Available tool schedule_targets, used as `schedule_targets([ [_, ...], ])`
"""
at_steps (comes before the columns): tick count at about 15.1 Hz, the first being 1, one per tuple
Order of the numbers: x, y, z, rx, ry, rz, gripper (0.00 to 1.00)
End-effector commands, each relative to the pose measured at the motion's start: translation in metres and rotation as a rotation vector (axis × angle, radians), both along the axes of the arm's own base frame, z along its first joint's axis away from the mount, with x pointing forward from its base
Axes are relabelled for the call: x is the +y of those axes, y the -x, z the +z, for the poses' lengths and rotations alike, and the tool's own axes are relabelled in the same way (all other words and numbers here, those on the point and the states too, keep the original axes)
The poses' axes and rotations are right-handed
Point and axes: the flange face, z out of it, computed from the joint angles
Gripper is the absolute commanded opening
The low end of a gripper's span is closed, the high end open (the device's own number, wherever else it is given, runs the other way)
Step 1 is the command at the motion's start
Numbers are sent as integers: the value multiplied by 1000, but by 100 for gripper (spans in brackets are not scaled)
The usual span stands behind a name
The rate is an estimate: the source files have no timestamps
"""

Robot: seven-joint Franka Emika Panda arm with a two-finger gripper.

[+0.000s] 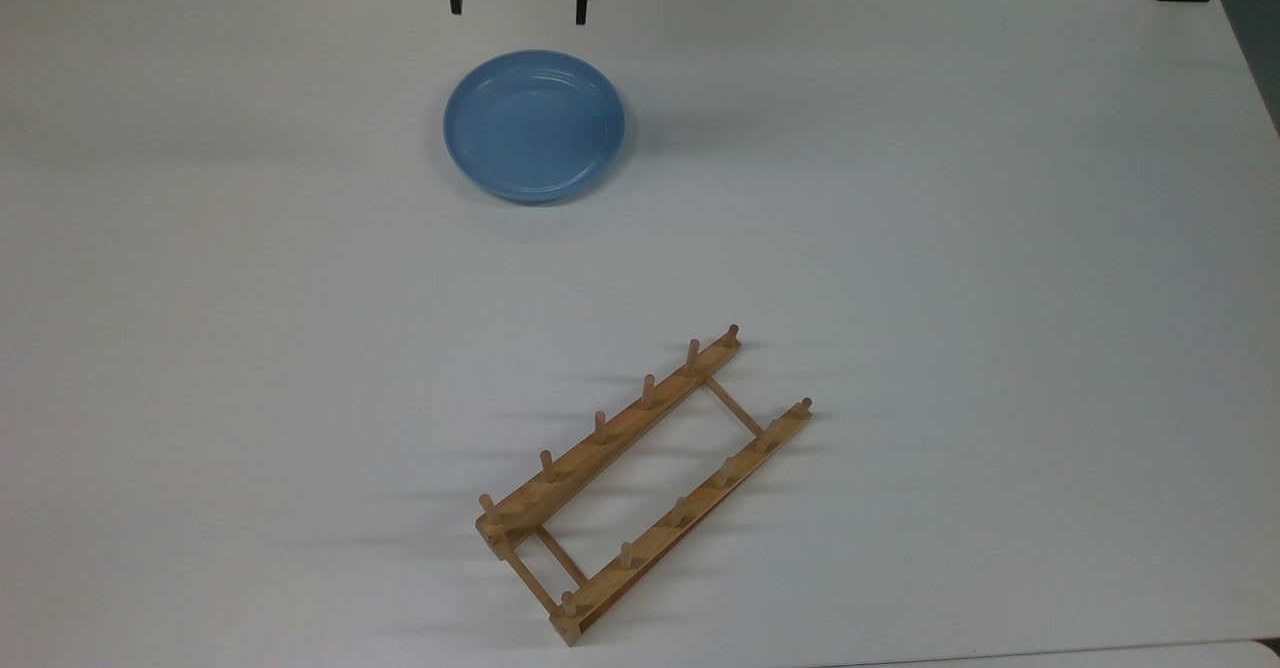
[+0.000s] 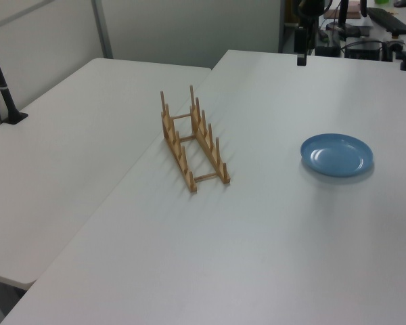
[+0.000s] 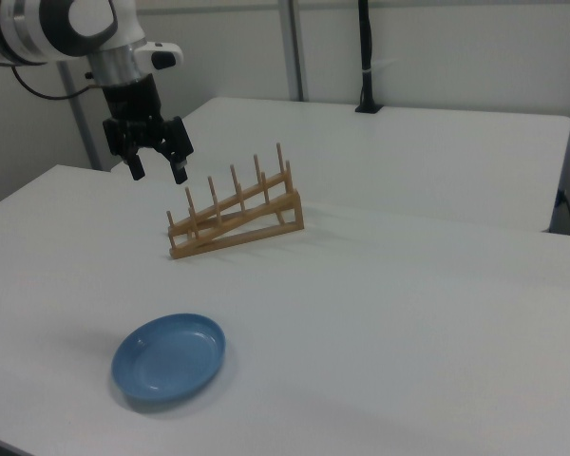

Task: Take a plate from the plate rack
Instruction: 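Open the gripper, release the plate, and raise the gripper away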

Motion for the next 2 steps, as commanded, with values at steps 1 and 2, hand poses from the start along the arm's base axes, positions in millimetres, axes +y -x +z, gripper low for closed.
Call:
schedule_targets([
  [1,-9,15,5,20,1,-37,100],
  [2,-8,16,5,23,0,-38,100],
])
